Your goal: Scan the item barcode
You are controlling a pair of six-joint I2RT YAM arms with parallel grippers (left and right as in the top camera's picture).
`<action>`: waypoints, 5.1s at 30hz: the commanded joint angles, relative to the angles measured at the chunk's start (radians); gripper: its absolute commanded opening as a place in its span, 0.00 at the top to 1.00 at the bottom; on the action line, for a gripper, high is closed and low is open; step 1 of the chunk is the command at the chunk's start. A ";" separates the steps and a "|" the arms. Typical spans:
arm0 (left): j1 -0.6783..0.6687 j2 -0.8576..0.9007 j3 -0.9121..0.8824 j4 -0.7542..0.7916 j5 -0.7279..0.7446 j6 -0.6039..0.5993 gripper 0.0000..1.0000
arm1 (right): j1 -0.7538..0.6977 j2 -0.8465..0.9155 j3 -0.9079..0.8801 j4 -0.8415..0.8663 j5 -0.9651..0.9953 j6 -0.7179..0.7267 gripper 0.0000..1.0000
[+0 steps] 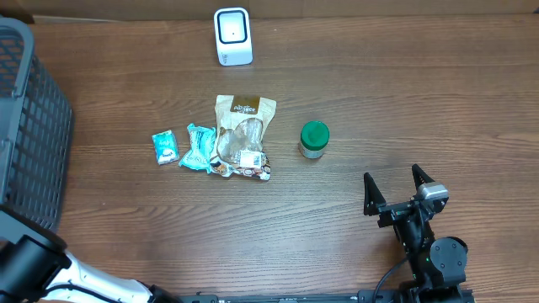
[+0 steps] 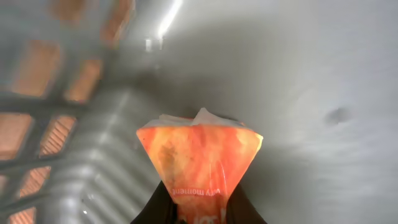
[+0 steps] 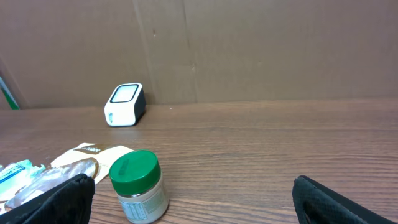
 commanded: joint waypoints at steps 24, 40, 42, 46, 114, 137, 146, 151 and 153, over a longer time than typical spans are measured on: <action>-0.794 -0.591 0.210 -0.649 0.137 -0.480 0.96 | 0.002 -0.010 -0.011 0.003 -0.005 0.006 0.00; -0.880 -0.348 -0.198 -0.479 0.168 -0.587 0.95 | 0.002 -0.010 -0.011 0.003 -0.005 0.006 0.00; -0.878 -0.348 -0.201 -0.459 0.117 -0.588 0.95 | 0.002 -0.010 -0.011 0.003 -0.005 0.006 0.00; -0.869 -0.344 -0.201 -0.411 0.012 -0.588 0.96 | 0.002 -0.010 -0.011 0.003 -0.005 0.006 0.00; -0.990 -0.280 0.129 -0.627 0.047 -0.673 0.01 | 0.002 -0.010 -0.011 0.003 -0.005 0.006 0.00; -0.817 -0.488 0.197 -0.770 0.299 -0.417 0.01 | 0.002 -0.010 -0.011 0.003 -0.005 0.006 0.00; -0.612 -0.489 0.235 -0.862 0.377 -0.161 0.00 | 0.002 -0.010 -0.011 0.006 -0.023 0.006 0.00; -0.533 -0.489 0.241 -0.866 0.384 -0.116 0.01 | 0.002 -0.010 -0.011 0.016 -0.068 0.006 0.00; -0.509 -0.489 0.241 -0.861 0.383 -0.089 0.00 | 0.002 -0.010 -0.010 0.018 -0.117 0.006 0.00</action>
